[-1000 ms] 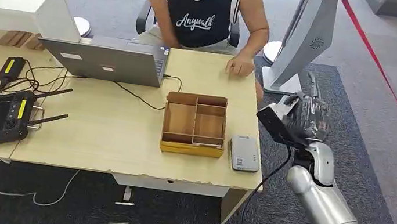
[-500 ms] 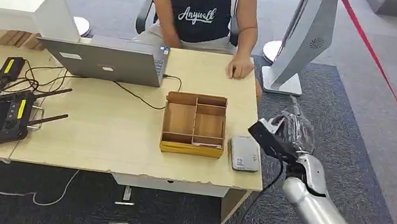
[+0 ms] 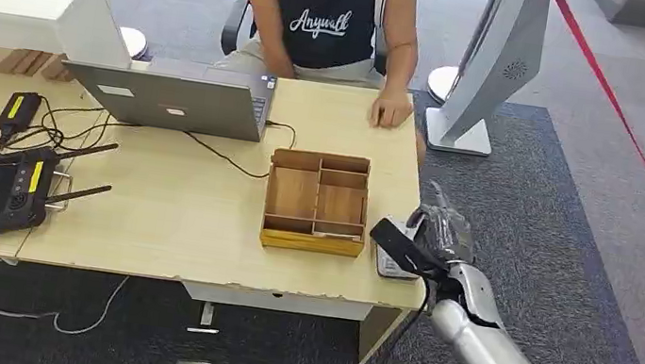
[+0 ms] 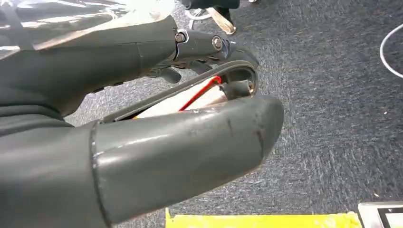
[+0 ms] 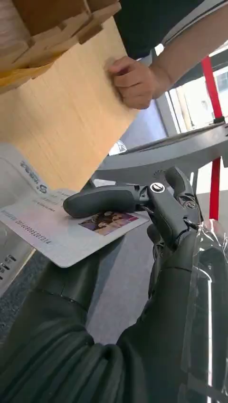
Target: Pass the card to the sensor for recognition and then transmit it.
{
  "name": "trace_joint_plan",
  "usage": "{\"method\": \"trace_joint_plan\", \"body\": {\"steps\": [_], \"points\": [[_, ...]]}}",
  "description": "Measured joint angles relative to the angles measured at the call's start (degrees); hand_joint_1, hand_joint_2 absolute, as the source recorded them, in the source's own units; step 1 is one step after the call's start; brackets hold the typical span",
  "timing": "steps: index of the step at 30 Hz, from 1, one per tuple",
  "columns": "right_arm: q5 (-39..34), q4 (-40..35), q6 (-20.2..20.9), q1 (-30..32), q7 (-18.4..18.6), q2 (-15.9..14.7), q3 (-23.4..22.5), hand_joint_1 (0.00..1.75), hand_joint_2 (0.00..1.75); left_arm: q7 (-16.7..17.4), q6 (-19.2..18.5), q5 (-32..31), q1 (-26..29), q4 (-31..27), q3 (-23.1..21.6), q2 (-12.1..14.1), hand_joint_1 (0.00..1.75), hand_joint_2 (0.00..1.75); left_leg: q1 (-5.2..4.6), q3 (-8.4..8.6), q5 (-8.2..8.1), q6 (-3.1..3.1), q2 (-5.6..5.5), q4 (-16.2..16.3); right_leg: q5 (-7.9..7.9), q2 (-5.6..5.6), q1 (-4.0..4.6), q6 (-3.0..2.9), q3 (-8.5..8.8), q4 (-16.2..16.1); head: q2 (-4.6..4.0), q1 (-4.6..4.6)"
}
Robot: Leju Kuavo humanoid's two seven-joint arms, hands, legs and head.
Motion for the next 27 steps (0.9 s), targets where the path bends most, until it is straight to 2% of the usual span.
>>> {"method": "trace_joint_plan", "body": {"steps": [27], "points": [[-3.9,4.3,-0.2,-0.5,-0.3,1.8,3.3,1.75,1.75,0.4,0.7,0.9,0.2,0.0,-0.5,0.1,0.00,0.00,0.01,0.05,0.00,0.00,0.02,0.0,0.00,0.00,0.01,0.00,0.02,0.0,0.00,0.00]]}}
